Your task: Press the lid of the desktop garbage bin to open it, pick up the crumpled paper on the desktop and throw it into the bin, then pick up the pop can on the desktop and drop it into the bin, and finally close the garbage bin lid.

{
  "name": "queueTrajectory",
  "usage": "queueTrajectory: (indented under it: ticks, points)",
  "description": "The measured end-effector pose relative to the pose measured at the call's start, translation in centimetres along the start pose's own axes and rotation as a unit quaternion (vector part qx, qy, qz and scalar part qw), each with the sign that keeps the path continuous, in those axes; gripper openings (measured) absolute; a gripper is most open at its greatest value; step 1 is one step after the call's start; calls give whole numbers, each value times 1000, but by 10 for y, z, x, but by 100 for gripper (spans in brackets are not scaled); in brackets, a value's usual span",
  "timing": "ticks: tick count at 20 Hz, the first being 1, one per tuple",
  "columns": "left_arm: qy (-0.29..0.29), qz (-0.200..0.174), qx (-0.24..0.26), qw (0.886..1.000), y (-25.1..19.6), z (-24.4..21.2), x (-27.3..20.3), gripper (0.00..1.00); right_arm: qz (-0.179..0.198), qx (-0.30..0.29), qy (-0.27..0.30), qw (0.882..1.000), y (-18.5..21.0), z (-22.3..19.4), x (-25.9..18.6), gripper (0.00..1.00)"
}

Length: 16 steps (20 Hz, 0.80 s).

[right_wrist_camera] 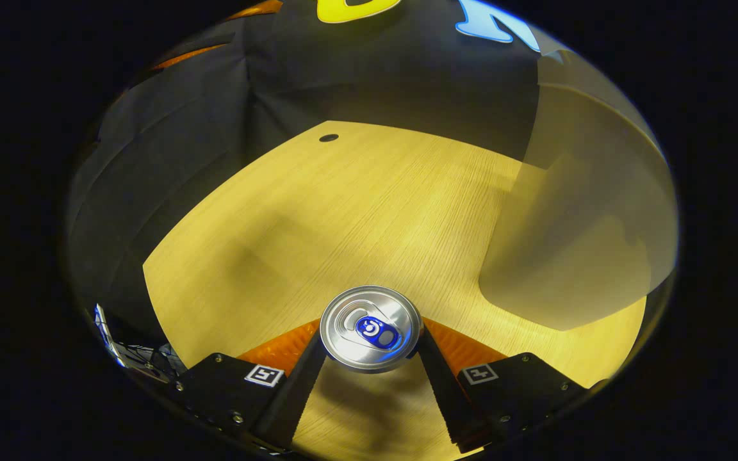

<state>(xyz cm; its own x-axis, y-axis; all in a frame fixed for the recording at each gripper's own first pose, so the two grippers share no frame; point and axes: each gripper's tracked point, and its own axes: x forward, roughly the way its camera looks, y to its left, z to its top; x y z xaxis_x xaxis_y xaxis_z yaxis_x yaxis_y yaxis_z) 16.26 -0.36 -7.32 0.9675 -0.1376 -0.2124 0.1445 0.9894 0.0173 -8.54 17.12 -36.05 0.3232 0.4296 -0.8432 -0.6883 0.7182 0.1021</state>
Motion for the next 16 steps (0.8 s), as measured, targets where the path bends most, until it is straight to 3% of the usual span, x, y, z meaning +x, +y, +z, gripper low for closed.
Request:
queueTrajectory:
  ticks: [5,7,12,16]
  points:
    - [0,0,4,1000,-2,-1,0,97,2,2,-62,998,-7,41,-49,86]
    - [1,-1,4,1000,-3,-1,2,93,1,0,-96,995,-7,64,-82,85]
    - [1,-3,6,1000,-7,0,4,98,-6,5,-189,982,-15,105,-151,85]
    - [2,-7,5,1000,-12,-1,4,94,-23,-5,-255,967,-20,133,-216,85]
